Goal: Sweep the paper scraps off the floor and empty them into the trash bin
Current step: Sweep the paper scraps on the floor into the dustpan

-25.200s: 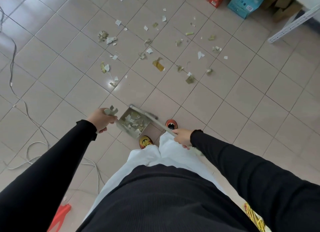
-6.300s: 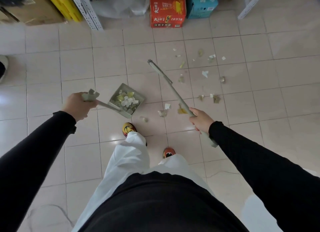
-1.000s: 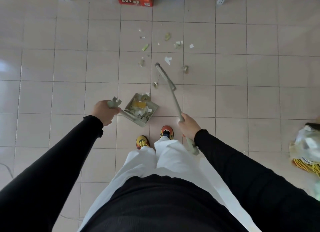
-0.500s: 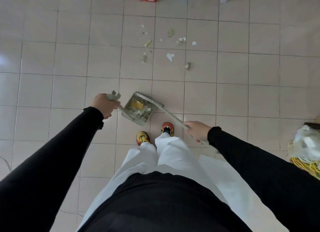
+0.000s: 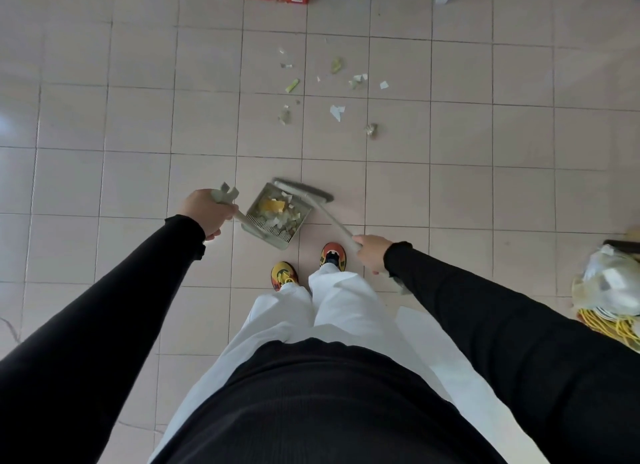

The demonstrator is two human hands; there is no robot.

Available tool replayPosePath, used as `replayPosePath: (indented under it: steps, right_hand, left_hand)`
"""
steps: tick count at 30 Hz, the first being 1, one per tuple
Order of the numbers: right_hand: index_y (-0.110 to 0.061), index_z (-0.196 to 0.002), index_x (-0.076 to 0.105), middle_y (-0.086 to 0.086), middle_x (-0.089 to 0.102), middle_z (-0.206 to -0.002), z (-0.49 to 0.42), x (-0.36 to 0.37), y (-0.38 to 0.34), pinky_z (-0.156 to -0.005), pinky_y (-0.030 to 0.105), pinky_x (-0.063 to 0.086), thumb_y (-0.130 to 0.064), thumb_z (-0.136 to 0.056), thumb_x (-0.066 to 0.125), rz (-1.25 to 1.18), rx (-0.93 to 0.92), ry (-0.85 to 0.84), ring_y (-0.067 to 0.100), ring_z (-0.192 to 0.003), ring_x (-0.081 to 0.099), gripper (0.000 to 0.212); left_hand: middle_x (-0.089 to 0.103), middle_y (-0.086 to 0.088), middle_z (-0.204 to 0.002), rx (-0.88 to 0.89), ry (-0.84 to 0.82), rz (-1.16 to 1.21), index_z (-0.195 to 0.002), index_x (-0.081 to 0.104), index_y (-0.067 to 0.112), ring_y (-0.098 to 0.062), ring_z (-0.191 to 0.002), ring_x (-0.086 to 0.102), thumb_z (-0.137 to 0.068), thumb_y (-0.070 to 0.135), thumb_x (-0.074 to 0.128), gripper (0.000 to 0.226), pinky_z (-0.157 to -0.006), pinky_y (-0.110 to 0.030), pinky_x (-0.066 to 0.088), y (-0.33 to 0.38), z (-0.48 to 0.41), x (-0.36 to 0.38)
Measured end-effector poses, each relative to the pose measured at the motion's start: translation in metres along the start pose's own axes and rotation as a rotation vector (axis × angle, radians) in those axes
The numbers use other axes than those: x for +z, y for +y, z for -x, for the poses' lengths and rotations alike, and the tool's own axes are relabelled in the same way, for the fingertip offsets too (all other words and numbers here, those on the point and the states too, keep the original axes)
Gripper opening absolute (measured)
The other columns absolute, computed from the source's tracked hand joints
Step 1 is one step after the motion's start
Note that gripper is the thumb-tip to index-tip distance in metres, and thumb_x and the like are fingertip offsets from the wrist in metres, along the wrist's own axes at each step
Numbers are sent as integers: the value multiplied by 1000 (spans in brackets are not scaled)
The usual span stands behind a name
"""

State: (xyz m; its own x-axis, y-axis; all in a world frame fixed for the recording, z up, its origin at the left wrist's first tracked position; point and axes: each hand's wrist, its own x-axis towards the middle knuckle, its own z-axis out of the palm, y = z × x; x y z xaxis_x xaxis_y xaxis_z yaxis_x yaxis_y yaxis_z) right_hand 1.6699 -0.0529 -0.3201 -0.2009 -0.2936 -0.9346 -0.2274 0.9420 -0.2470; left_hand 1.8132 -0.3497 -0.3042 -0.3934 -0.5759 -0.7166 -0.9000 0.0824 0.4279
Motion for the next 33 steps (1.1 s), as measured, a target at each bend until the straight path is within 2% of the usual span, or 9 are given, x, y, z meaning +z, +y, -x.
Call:
replayPosePath:
  steps: [3, 5, 9, 13, 15, 18, 21, 26, 33]
  right_hand:
    - [-14, -143, 42, 9, 53, -90, 20, 9, 19, -39, 21, 39, -10, -96, 40, -79, -14, -64, 16, -50, 47, 47]
    - [-21, -142, 42, 5, 49, -81, 37, 12, 36, -36, 21, 37, -14, -94, 39, -149, -6, -71, 14, -49, 43, 48]
    - [-34, -148, 35, -4, 49, -80, 52, 9, 44, -40, 22, 38, -19, -96, 38, -177, 3, -15, 13, -55, 45, 54]
    - [-22, -146, 40, 3, 55, -95, 30, 3, 17, -52, 26, 43, -11, -97, 35, -122, -18, 83, 19, -66, 52, 50]
    - [-13, -139, 45, 4, 53, -88, 21, 3, 4, -52, 26, 41, -5, -95, 37, -73, 11, 71, 26, -73, 52, 45]
    - [-7, -139, 45, 4, 52, -86, 20, 9, -3, -41, 22, 35, -3, -95, 37, -70, 8, 1, 18, -57, 47, 45]
    - [-1, -138, 44, 4, 46, -72, 31, 15, 10, -33, 20, 33, -5, -94, 38, -192, -17, -2, 16, -46, 41, 44]
    - [-26, -149, 36, 5, 46, -79, 47, 9, 34, -39, 24, 38, -13, -96, 39, -344, -1, 63, 15, -49, 41, 55]
    - [-29, -149, 36, 8, 49, -80, 36, -41, 52, -42, 25, 38, -14, -92, 40, -502, 15, 242, 17, -48, 42, 59]
  left_hand:
    - [65, -12, -84, -3, 0, -1, -96, 68, 11, -21, -49, 48, -84, 19, 64, 15, -49, -26, 42, -3, 0, 0]
    - [66, -12, -86, -9, -5, 3, -98, 68, 11, -21, -50, 48, -85, 19, 64, 16, -49, -26, 42, -4, -1, -1]
    - [67, -13, -88, -13, -17, -3, -98, 68, 10, -21, -52, 49, -86, 19, 63, 16, -50, -27, 43, -8, -1, -1]
    - [66, -12, -87, -3, -36, 2, -99, 68, 10, -21, -53, 49, -86, 18, 62, 16, -51, -28, 42, -10, 0, 1]
    - [63, -11, -83, 7, -46, 1, -99, 68, 11, -21, -52, 48, -86, 17, 63, 15, -50, -28, 41, -11, 0, 1]
    - [57, -9, -75, 19, -43, 2, -98, 66, 13, -20, -50, 49, -85, 16, 64, 13, -48, -28, 41, -14, -3, 0]
    - [57, -8, -73, 40, -30, 15, -99, 65, 16, -20, -50, 49, -85, 15, 65, 14, -47, -28, 41, -17, -7, 0]
    - [56, -8, -72, 77, -21, 60, -101, 66, 13, -21, -50, 48, -84, 11, 65, 17, -46, -27, 41, -10, -13, -2]
    - [56, -7, -73, 135, -31, 37, -103, 66, 14, -23, -54, 51, -87, 13, 63, 16, -49, -28, 44, 37, -23, 5]
